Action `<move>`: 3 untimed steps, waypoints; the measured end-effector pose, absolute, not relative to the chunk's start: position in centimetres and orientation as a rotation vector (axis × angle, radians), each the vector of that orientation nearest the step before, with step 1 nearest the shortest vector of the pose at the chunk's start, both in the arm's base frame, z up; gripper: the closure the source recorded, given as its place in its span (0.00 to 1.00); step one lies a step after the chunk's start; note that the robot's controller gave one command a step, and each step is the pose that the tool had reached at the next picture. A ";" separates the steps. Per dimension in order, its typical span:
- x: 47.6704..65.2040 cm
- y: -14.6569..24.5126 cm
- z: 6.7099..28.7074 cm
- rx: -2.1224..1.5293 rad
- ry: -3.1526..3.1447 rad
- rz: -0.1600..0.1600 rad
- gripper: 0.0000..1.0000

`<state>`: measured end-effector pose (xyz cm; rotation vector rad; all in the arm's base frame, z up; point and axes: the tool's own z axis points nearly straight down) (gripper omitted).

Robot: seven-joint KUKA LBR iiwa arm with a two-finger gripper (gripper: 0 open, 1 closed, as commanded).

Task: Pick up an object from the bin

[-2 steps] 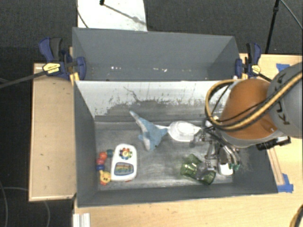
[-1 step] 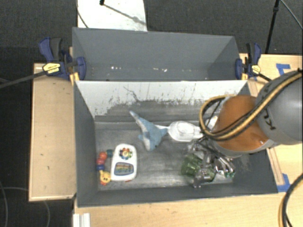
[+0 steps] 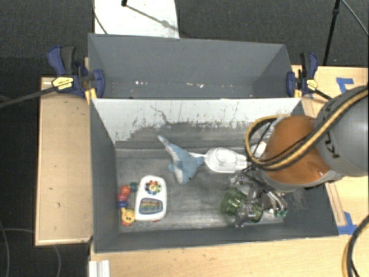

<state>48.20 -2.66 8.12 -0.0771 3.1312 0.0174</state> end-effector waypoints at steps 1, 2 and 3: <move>48.2 -2.7 8.1 -0.077 3.131 0.017 1.00; 48.1 -2.7 8.4 -0.079 3.131 0.015 1.00; 47.9 -2.9 10.0 -0.078 3.139 0.005 1.00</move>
Offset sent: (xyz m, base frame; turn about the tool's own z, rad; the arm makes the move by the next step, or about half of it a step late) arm -0.0001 0.0002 0.0963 0.0000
